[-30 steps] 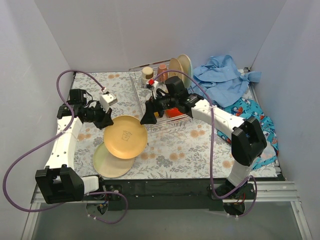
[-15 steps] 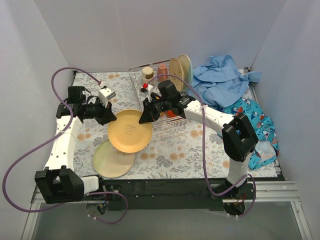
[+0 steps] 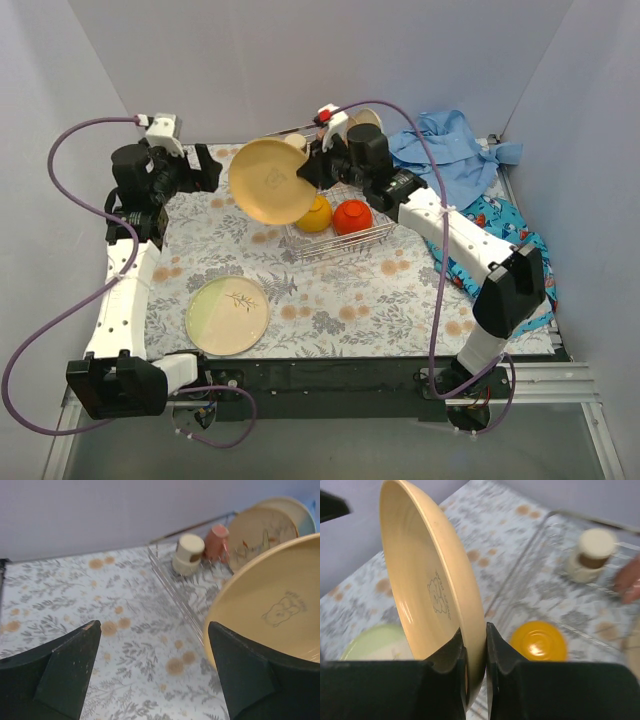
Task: Load the mixed dishes into the dish rack
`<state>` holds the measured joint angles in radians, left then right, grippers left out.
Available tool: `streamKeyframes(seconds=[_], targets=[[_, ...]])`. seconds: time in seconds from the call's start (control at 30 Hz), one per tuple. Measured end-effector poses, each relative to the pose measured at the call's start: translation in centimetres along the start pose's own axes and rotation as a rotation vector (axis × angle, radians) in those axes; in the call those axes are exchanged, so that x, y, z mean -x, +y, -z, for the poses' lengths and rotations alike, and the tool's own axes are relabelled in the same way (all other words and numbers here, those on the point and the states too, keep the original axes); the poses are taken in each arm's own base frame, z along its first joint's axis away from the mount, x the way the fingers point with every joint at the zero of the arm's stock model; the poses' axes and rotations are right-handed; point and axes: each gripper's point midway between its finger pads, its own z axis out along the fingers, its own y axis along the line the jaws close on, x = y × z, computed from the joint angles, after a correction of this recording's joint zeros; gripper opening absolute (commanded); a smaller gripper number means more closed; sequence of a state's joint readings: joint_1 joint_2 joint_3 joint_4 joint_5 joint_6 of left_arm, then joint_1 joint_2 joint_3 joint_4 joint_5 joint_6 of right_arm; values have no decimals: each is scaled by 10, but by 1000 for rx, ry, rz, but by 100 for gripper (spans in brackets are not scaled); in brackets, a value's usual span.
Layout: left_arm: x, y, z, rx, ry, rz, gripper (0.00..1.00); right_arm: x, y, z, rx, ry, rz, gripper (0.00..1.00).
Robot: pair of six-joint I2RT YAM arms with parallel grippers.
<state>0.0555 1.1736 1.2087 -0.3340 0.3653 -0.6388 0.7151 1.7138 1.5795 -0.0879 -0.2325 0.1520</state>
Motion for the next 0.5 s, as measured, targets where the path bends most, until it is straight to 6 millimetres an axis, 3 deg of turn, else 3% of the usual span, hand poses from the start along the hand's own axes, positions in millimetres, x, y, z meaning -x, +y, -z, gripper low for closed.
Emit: streamKeyframes(seconds=[0.07, 0.2, 0.33, 0.5], targets=[[26, 9, 4, 63, -87, 19, 89, 30, -27, 13, -153, -93, 19, 1], [42, 16, 12, 112, -155, 51, 89, 69, -81, 38, -467, -235, 58, 1], [31, 14, 12, 110, -145, 86, 89, 78, -124, 52, -722, -273, 103, 1], [14, 12, 12, 105, -113, 114, 89, 63, -157, 52, -906, -231, 147, 1]])
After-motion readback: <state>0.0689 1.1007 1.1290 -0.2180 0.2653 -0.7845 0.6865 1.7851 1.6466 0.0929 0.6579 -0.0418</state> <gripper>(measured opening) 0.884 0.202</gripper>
